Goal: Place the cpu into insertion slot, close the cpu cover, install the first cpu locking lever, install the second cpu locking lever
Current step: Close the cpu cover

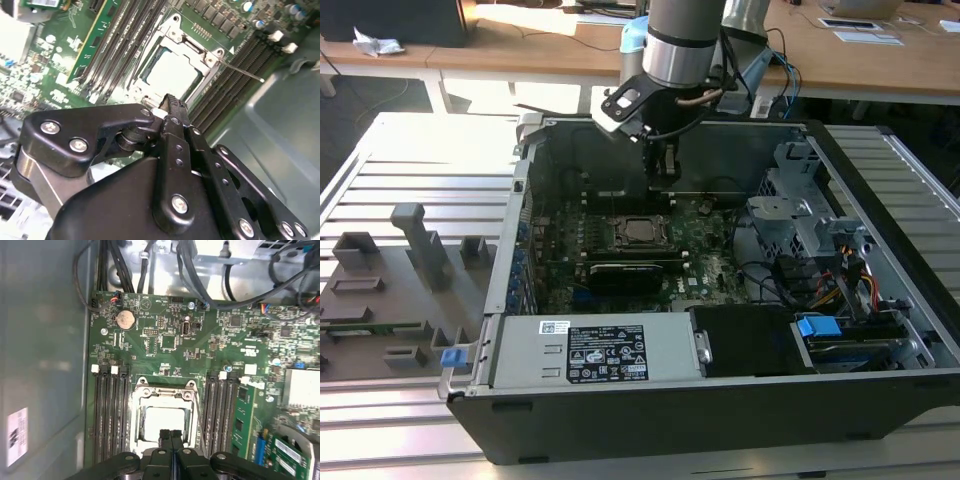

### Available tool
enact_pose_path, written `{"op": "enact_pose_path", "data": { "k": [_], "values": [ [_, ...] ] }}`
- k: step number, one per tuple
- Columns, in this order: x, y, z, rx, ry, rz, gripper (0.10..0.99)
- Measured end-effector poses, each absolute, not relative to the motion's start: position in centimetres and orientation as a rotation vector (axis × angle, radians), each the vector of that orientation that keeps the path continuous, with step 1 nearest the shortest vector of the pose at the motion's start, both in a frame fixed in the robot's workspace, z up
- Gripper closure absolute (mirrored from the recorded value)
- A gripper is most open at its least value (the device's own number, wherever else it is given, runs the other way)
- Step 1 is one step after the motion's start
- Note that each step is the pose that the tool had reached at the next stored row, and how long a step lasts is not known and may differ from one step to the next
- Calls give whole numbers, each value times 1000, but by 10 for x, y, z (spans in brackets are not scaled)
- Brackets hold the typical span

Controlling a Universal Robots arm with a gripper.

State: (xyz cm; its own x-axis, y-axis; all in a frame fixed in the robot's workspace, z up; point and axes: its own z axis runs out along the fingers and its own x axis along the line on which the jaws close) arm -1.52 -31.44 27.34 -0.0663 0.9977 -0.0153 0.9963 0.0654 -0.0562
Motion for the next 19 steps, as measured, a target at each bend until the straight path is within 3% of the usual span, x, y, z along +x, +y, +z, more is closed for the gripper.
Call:
{"op": "enact_pose_path", "data": {
  "k": [5,19],
  "values": [
    [-15,-314,287,-2128,-2273,80,980],
    [-43,-314,288,-2128,-2273,80,980]
  ]
}}
